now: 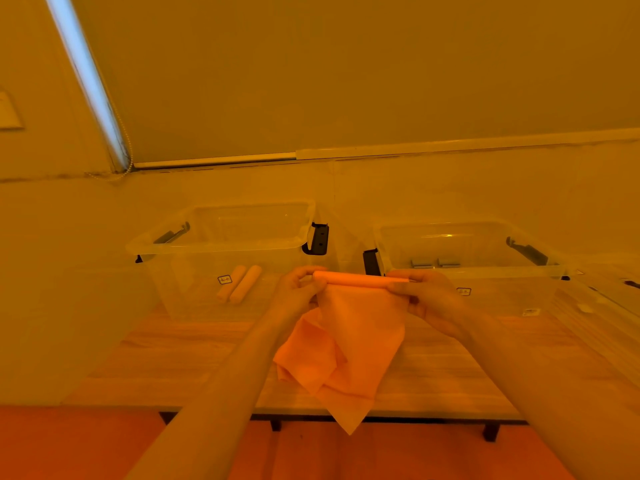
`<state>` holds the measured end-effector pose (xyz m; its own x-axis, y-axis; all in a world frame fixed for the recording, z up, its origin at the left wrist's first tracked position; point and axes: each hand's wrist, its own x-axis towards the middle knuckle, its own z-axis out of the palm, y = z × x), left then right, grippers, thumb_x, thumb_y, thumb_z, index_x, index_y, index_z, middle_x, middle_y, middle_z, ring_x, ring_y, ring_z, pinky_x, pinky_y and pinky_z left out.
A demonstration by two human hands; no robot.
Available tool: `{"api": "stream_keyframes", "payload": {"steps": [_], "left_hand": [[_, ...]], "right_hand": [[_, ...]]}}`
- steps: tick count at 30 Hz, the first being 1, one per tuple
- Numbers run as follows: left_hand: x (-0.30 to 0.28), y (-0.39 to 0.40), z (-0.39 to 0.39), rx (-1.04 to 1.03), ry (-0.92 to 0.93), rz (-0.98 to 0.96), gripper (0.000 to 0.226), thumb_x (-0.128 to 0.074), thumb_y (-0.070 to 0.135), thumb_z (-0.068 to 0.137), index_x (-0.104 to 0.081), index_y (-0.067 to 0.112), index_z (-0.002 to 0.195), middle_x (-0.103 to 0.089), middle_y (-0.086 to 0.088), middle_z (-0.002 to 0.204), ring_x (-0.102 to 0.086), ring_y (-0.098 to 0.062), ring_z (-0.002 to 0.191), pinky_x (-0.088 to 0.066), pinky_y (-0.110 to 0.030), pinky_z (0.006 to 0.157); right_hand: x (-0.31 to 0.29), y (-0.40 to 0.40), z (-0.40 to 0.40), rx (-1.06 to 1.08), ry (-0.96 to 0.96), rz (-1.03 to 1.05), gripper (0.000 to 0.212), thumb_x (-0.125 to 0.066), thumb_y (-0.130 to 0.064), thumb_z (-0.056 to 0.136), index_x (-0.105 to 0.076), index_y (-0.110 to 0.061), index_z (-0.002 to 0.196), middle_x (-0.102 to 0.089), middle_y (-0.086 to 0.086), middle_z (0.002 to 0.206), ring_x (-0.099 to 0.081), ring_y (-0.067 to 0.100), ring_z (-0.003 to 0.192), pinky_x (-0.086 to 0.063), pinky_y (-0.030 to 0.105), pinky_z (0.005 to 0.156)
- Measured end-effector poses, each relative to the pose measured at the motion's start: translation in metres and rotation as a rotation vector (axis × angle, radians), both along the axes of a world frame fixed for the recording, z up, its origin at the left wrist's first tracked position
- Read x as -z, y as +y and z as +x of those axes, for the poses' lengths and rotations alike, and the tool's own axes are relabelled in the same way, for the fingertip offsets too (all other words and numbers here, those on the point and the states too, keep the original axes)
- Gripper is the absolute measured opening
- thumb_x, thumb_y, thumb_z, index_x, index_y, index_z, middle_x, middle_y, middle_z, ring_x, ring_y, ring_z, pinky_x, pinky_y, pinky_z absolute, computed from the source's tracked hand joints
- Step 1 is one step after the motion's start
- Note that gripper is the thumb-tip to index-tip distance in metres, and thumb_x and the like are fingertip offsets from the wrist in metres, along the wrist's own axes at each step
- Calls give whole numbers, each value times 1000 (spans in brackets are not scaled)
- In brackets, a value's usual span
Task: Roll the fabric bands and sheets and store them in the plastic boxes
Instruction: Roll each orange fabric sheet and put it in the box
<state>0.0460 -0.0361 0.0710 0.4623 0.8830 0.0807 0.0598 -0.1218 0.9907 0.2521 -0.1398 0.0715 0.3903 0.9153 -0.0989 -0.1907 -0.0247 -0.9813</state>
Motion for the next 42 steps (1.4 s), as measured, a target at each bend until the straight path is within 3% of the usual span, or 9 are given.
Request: {"api": "stream_keyframes", "payload": {"steps": [6,10,12,20,26,30,34,39,42], "left_hand": [[-2,-1,1,-13,-21,-1,8,-60,24,92,-66,28,96,-61,-10,115,-62,-22,100,-53,-26,70],[-2,0,1,2,-18,2,28,-61,19,92,-60,27,118,-60,-4,115,-63,-20,100,-55,-24,70],[-2,0,1,4,2,0,33,-61,19,92,-57,22,124,-60,-4,118,-62,-19,103,-55,-24,73],[0,-1,0,8,-3,1,9,-60,25,92,-60,34,94,-63,-9,113,-64,-23,98,-56,-26,71],[1,2,1,34,-25,-37,23,-60,12,91,-64,28,108,-60,-13,119,-60,-24,103,-52,-30,74],[1,3,2,3,-41,-27,15,-61,25,91,-66,26,106,-61,-8,118,-61,-24,105,-55,-29,74],[6,8,1,-28,31,-3,28,-62,28,91,-63,21,118,-63,-7,115,-62,-22,104,-56,-35,83],[6,8,1,-10,22,-18,24,-60,26,91,-64,15,112,-67,-12,102,-66,-23,86,-58,-39,79],[6,8,1,-3,4,-12,17,-62,27,90,-64,23,107,-65,-10,109,-65,-24,96,-57,-34,77]], "right_hand": [[0,0,0,54,-37,17,18,-69,-7,82,-69,-14,99,-63,8,109,-61,24,100,-55,29,69],[1,1,1,41,42,29,35,-66,0,83,-62,-12,115,-60,8,108,-62,23,98,-58,26,66],[1,0,1,33,79,35,30,-62,1,85,-61,-5,115,-63,11,104,-64,23,93,-58,25,64],[5,0,2,-5,26,-21,26,-66,-13,86,-66,-12,113,-68,12,108,-66,24,97,-57,32,67],[1,-1,0,24,10,1,29,-67,-11,85,-65,-8,114,-63,11,110,-62,26,101,-57,33,72],[2,0,0,17,12,11,34,-66,-2,84,-63,-8,118,-61,9,108,-62,24,99,-57,33,76],[2,1,-1,20,18,20,42,-64,3,83,-59,-7,123,-58,6,110,-60,25,102,-57,32,76],[5,1,-1,23,109,74,35,-59,3,87,-57,2,122,-64,12,101,-63,19,89,-58,23,66],[7,1,-1,8,97,52,28,-61,-2,88,-61,-5,116,-66,11,100,-63,20,88,-57,27,68]]}}
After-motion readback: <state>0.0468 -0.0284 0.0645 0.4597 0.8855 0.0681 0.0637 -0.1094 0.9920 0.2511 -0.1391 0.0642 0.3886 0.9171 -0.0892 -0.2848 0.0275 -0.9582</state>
